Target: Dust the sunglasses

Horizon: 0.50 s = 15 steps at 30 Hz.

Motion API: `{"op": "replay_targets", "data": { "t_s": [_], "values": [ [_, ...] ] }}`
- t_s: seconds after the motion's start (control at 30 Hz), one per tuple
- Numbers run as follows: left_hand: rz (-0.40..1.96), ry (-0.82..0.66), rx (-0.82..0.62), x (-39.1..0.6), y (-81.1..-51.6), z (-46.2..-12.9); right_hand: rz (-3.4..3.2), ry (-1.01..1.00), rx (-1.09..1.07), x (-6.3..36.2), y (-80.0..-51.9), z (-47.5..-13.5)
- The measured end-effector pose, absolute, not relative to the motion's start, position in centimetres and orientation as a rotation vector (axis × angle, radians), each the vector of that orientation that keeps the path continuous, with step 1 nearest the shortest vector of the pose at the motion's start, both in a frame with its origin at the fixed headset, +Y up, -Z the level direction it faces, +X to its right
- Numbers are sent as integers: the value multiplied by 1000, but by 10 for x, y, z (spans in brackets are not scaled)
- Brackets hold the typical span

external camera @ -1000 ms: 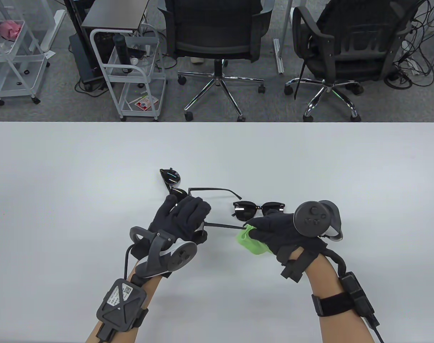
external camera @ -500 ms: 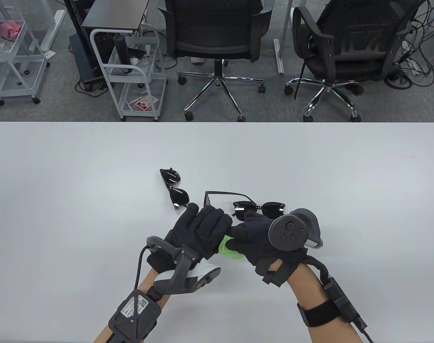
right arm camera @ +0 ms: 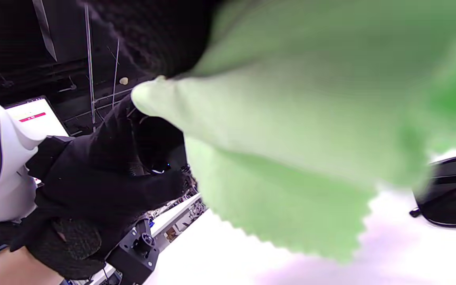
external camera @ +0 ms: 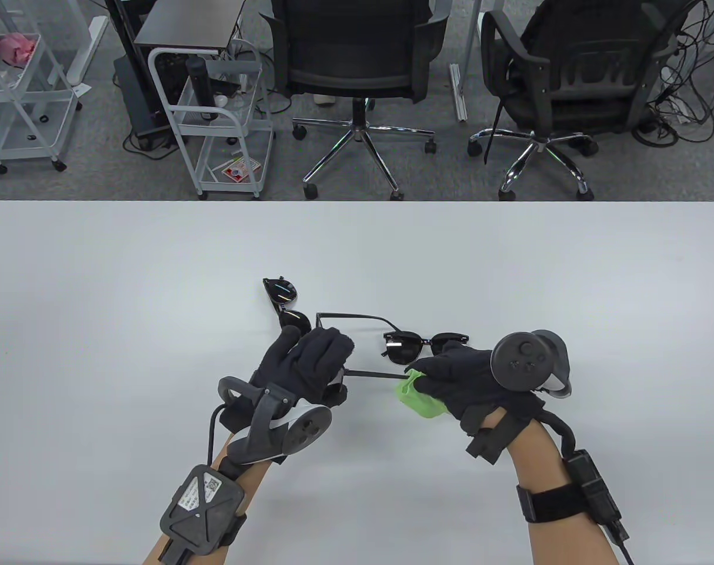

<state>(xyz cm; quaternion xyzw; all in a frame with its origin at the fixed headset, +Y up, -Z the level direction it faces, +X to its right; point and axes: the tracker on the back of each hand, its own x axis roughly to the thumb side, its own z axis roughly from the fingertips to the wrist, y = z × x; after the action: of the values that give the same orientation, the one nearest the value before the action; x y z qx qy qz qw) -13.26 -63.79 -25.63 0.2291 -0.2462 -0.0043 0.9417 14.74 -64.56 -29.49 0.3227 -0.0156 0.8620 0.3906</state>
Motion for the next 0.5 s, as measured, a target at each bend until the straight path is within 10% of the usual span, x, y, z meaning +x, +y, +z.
{"op": "replay_targets", "data": {
  "t_s": [0.33, 0.5],
  "values": [
    [385, -415, 223, -154, -639, -273, 2150, -635, 650, 164, -619, -273],
    [692, -224, 16, -171, -656, -285, 2244, -615, 833, 130, -613, -260]
  ]
}}
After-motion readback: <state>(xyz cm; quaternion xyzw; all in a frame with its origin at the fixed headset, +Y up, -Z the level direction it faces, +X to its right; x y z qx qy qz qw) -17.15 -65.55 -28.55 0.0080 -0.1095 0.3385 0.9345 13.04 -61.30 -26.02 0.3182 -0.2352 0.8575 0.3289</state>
